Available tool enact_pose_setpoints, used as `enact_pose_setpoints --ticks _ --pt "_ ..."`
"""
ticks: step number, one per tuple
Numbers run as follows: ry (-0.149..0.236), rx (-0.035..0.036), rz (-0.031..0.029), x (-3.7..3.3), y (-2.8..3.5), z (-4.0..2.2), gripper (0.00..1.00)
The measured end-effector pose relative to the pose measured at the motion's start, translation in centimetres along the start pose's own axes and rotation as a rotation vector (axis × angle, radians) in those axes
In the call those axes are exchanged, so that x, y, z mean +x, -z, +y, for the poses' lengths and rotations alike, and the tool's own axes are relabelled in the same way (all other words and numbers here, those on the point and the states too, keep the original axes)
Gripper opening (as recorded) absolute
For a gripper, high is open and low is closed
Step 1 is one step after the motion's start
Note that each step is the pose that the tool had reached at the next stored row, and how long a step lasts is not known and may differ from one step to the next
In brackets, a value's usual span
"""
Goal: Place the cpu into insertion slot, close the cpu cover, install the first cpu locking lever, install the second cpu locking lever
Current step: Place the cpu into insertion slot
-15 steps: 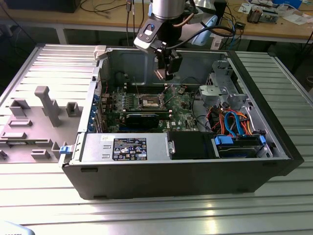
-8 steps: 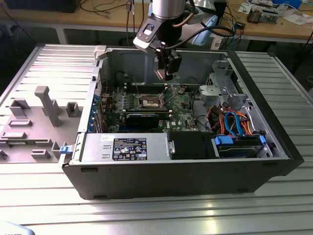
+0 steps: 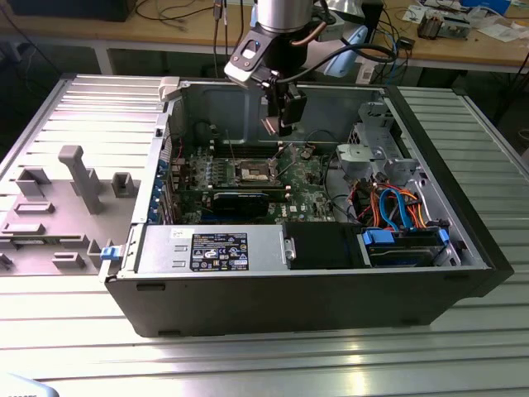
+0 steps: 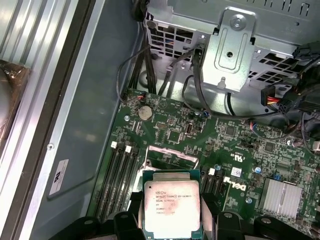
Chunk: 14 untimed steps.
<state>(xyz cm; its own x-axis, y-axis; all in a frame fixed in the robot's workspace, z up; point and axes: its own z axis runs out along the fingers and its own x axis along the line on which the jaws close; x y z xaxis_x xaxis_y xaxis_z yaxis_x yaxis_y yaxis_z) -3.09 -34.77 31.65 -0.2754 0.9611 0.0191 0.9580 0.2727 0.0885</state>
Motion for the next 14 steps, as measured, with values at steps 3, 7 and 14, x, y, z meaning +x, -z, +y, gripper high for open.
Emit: enact_pose_setpoints --ticks 3,7,14 --pt "-0.010 -0.0002 -0.0009 0.00 0.00 0.00 0.55" --pt "-0.021 -0.0005 -0.0019 0.00 0.00 0.00 0.55" --pt "-0.039 -0.0008 -0.0034 0.00 0.00 0.00 0.55"
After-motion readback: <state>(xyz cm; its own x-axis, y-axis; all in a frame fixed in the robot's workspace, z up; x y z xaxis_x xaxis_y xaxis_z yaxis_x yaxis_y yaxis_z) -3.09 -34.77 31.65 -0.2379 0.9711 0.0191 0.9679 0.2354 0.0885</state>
